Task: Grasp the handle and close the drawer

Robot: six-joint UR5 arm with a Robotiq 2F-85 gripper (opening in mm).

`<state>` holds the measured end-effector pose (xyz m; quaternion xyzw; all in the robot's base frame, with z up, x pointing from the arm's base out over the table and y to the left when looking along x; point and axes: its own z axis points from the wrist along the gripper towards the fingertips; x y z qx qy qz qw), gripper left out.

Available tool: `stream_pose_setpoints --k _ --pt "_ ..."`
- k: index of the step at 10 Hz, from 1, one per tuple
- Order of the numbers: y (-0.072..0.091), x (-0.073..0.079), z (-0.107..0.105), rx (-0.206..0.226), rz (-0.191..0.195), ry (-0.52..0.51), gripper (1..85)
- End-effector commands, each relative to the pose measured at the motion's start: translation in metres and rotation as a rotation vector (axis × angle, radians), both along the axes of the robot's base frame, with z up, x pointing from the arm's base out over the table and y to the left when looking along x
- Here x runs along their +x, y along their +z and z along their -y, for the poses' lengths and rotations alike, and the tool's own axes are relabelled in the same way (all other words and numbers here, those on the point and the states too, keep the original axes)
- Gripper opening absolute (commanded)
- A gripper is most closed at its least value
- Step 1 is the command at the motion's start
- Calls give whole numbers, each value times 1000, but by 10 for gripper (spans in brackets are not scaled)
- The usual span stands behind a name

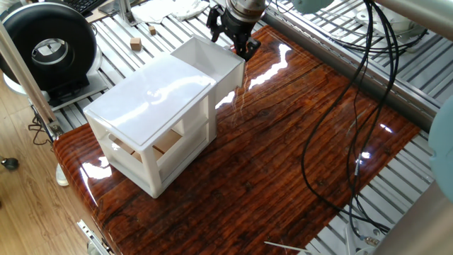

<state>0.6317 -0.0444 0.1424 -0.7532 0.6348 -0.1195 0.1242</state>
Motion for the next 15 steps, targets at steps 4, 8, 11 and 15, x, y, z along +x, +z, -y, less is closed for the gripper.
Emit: stream_pose_setpoints --k 4,8,11,15 --pt "-3 3 -2 16 9 -6 660" --pt "-3 3 -3 22 12 -9 593" --pt "-4 3 -3 22 12 -9 530" --pt "-4 3 -2 22 11 -17 487"
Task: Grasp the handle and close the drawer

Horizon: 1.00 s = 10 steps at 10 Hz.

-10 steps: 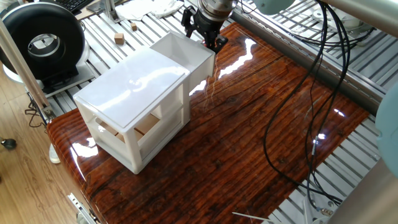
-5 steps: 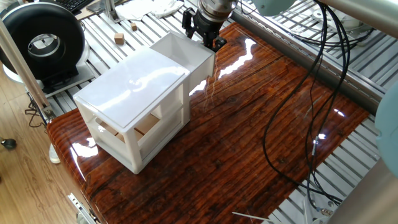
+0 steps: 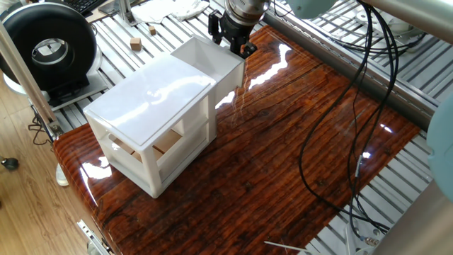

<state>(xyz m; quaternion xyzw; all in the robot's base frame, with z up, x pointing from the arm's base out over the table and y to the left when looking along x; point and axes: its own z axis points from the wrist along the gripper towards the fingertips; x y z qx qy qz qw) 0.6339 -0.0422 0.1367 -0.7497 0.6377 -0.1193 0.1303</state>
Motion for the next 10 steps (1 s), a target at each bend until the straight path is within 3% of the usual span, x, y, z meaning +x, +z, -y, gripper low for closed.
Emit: stream_pose_setpoints --k 1,10 --pt "2 1 0 11 4 -11 473" --pt "1 0 1 8 0 -22 370"
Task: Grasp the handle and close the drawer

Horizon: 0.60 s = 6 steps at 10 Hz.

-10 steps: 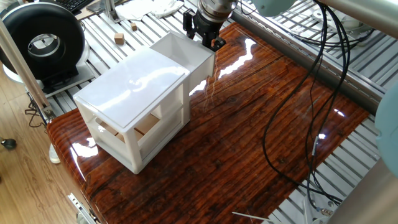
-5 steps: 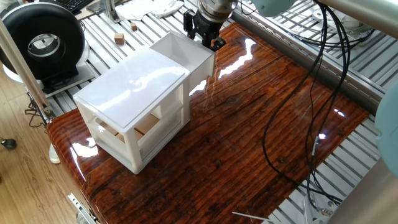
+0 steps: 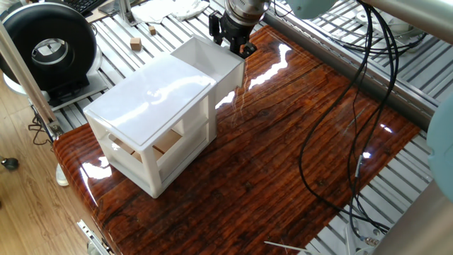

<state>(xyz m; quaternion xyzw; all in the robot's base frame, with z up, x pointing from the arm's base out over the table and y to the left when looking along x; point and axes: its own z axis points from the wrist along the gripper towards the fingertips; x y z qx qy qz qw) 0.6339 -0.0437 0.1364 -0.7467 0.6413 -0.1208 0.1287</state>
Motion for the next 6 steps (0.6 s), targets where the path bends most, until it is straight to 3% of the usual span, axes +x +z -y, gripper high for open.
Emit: stream_pose_setpoints --k 1,6 --pt "1 0 0 8 -1 -15 343" --pt "0 -3 -3 22 -16 -26 323"
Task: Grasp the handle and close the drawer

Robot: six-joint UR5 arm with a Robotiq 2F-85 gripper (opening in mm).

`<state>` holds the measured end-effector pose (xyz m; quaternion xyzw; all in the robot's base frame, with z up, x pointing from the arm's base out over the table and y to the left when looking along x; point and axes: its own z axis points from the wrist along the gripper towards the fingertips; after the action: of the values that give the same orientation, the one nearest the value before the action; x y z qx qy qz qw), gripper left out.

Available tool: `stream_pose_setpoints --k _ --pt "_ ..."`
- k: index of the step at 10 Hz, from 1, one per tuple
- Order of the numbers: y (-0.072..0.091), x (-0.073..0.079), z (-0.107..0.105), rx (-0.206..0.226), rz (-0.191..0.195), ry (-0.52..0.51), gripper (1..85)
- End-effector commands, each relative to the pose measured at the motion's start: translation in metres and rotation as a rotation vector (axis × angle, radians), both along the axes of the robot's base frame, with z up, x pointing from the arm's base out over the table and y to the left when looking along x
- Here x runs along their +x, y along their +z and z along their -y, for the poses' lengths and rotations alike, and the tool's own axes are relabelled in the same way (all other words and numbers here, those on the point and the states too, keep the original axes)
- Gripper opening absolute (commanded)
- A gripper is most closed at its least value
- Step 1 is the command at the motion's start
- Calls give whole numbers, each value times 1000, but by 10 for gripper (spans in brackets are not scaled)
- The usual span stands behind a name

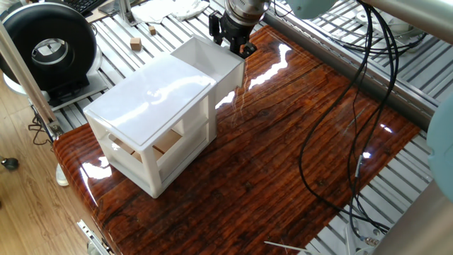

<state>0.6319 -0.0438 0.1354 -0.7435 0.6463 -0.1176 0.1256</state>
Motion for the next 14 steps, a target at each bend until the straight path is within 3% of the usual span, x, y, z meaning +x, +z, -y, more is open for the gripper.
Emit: stream_pose_setpoints --k 1,5,14 --pt "1 -3 -5 25 -14 -20 327" --pt "1 -6 -6 33 -24 -32 370" --pt "1 -15 -29 42 -26 -87 373"
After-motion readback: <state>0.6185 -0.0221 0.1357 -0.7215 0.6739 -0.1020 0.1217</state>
